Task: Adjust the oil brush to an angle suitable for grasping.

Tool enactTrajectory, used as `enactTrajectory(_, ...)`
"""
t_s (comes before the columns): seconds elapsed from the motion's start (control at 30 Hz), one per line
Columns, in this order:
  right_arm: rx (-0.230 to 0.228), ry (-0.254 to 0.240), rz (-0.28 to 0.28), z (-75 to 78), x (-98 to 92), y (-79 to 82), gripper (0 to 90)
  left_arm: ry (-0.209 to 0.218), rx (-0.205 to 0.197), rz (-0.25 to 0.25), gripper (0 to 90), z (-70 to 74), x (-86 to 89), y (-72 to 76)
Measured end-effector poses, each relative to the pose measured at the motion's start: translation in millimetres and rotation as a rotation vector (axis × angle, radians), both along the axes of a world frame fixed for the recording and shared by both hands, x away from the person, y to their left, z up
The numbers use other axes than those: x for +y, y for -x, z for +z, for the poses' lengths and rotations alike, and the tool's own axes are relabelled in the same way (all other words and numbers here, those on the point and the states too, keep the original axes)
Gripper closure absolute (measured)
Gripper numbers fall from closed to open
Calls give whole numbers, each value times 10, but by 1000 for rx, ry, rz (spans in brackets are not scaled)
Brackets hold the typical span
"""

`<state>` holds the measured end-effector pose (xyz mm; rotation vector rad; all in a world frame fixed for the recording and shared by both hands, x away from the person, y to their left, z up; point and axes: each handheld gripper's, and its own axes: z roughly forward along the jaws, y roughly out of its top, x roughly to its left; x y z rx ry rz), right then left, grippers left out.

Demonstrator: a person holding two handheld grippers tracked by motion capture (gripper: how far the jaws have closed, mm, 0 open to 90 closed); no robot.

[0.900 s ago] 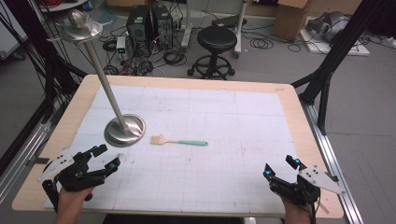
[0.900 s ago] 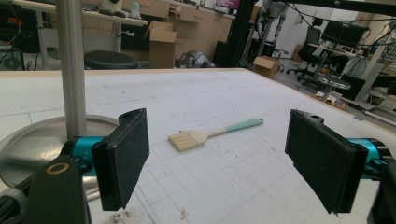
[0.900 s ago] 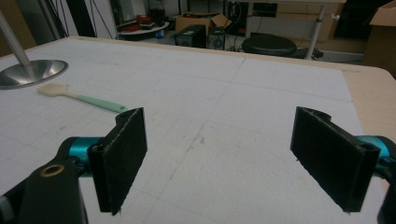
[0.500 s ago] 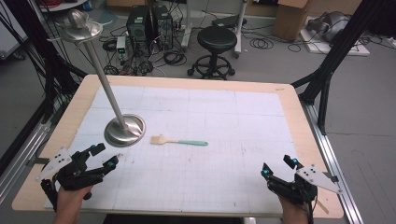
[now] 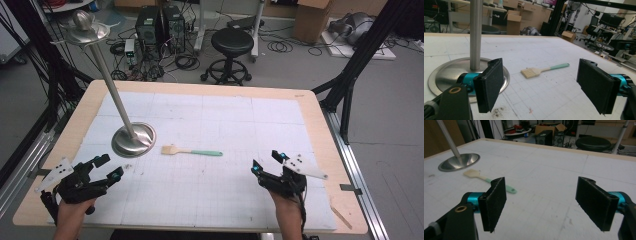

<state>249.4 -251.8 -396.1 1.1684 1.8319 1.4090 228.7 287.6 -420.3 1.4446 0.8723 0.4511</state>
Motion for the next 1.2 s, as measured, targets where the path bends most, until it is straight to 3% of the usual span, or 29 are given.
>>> enactTrajectory(0.1, 5, -3, 13, 11, 118, -106, 261, 6, -3, -1, 222, 3, 14, 8)
enactTrajectory(0.13, 10, -5, 46, 12, 255, -213, 338, 8, -2, 4, 222, 1, 26, 1)
enactTrajectory(0.2, 10, 0, 60, 9, 319, -272, 350, 10, -1, 5, 222, 1, 33, -2)
enactTrajectory(0.3, 34, 25, 86, -4, 542, -447, 438, 16, 2, -1, 222, -3, 46, -10)
enactTrajectory(0.43, 92, 87, 139, -32, 854, -674, 526, 11, 6, -3, 222, -11, 41, -21)
enactTrajectory(0.47, 107, 80, 156, -55, 991, -776, 564, 9, 7, -4, 222, -12, 41, -21)
enactTrajectory(0.7, 161, 105, 201, -142, 1337, -1005, 688, 11, 12, -3, 222, -16, 39, -15)
enactTrajectory(0.77, 216, 87, 225, -187, 1471, -1116, 801, 12, 12, -4, 222, -14, 37, -14)
enactTrajectory(0.8, 216, 87, 225, -187, 1471, -1116, 801, 12, 12, -4, 222, -14, 37, -14)
enactTrajectory(0.87, 264, 120, 226, -231, 1605, -1228, 890, 7, 14, -6, 222, -18, 36, -20)
enactTrajectory(1.03, 329, 175, 236, -322, 1842, -1348, 890, 8, 17, -4, 222, -21, 46, -22)
enactTrajectory(1.2, 359, 209, 256, -403, 2005, -1417, 890, 18, 16, 3, 222, -20, 65, -23)
